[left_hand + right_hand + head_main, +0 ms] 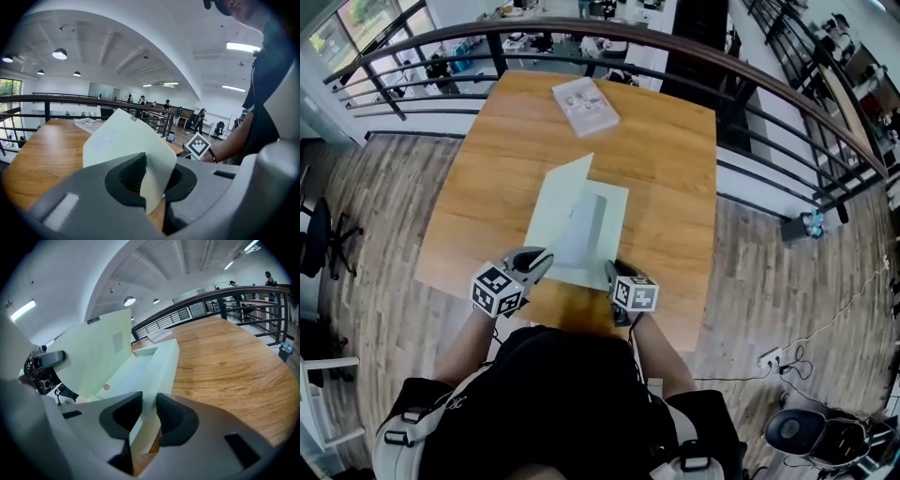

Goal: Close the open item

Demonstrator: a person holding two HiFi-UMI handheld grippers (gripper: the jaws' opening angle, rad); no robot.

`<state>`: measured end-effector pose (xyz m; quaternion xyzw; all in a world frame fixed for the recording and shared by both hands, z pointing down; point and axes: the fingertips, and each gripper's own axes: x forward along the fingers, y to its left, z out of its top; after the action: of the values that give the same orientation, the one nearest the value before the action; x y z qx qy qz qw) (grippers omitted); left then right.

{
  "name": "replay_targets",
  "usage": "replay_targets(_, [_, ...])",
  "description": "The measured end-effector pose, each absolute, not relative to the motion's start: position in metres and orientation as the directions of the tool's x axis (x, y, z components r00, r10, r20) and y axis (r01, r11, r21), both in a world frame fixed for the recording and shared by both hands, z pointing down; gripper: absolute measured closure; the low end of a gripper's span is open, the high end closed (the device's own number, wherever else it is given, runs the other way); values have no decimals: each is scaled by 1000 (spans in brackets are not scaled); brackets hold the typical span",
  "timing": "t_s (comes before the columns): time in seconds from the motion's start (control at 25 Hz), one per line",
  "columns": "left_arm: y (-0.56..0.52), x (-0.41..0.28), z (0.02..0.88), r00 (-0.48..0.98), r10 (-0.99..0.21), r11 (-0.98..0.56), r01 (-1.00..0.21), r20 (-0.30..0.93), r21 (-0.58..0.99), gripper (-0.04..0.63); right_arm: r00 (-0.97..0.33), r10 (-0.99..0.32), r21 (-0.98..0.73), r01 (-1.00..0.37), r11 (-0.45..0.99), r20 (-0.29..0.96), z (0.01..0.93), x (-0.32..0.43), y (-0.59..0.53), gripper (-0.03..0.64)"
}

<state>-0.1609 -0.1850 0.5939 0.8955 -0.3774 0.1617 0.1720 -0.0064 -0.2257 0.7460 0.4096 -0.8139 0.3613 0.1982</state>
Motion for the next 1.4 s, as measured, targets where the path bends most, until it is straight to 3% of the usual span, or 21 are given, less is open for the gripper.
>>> replay_targets(0.72, [-186,-63,678,623,-443,-737,-662,645,134,549,-583,-537,-459,-812,360,610,748,-2,-228,520])
replay_targets(1.4, [-184,-43,741,459,-229,-804,-586,859,99,505,-595,-540,-459,-804,379,596,748,-4,-224,520])
